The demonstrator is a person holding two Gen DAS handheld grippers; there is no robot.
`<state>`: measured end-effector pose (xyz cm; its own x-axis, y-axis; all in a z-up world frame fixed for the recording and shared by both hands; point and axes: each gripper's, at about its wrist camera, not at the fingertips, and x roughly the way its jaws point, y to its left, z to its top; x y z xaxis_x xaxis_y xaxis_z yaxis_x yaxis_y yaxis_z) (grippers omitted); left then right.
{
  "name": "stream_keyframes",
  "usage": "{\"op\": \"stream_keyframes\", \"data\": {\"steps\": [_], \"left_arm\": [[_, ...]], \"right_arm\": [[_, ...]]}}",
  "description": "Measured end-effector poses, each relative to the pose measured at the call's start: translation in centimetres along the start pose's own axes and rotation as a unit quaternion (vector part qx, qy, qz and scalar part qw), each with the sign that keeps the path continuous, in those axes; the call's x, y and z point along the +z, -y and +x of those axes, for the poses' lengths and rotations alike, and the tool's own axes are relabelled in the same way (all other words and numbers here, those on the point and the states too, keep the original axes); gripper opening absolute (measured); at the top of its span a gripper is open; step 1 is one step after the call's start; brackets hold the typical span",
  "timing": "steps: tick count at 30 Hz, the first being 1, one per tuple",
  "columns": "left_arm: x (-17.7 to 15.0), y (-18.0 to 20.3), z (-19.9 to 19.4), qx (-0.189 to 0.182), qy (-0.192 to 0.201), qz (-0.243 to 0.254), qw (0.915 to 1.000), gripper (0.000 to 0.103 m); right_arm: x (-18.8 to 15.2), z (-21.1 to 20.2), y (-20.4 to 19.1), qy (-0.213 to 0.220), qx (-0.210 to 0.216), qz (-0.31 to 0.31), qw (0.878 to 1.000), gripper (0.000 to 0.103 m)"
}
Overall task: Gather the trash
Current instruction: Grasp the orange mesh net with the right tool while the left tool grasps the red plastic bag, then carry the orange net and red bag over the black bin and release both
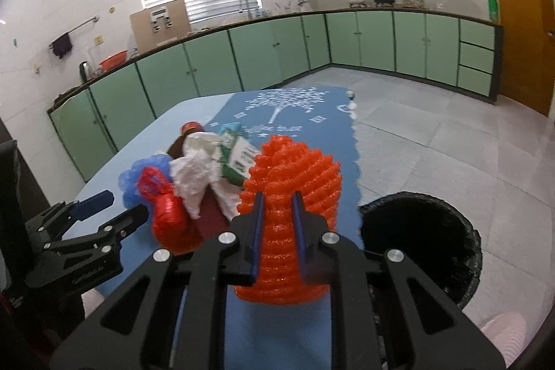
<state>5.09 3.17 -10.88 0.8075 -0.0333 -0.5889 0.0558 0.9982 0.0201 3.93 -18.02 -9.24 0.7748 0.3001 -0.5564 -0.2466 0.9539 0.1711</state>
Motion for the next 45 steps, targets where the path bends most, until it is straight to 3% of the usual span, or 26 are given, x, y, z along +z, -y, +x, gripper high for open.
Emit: {"op": "stream_keyframes", "data": {"steps": [5,10,12,14,20,26,35,39,45], "left_arm": [[-0.2,1.3,1.3,-0.011,-0.012,0.011,0.9998,0.054],[-0.6,1.6,3.3,-0.006,-0.034,0.008,0.9994,0.052],[-0.6,1.5,3.9,-0.007,-0.045,0.005,0.9990,0.042],[-0.6,1.3,4.2,-0.013,-0.050,-0.001,0.9986,0.038],[-0.2,0.7,3.0,-0.015,-0.030,-0.007,0.9994,0.032],[1.1,0.1,0.0,-0.022,0.017,-0.015,0.9995,0.031],[3.4,1.6,-2.2,-0.070,0.065,0.002,0.9954,0.031],[4.4,2.6,-3.2,-0.084,0.088,0.011,0.9925,0.031],[6.2,6.0,-2.7,-0.138,0.093,0.027,0.9857,0.031]], "right_arm": [[-0.2,0.3,1.0,-0.005,-0.010,0.011,1.000,0.015],[-0.2,0.5,1.2,-0.005,-0.013,0.007,1.000,0.015],[-0.4,0.5,1.3,-0.006,-0.013,0.007,1.000,0.015],[-0.4,0.6,1.2,-0.008,-0.012,0.008,1.000,0.015],[0.0,0.2,0.7,-0.005,-0.012,0.006,1.000,0.015],[0.5,-0.8,0.6,0.013,-0.011,-0.002,1.000,0.015],[1.6,-2.3,1.7,0.037,-0.017,0.009,0.999,0.015],[2.2,-3.4,3.0,0.053,-0.036,0.014,0.998,0.015],[2.8,-4.4,5.7,0.066,-0.078,0.021,0.995,0.015]]}}
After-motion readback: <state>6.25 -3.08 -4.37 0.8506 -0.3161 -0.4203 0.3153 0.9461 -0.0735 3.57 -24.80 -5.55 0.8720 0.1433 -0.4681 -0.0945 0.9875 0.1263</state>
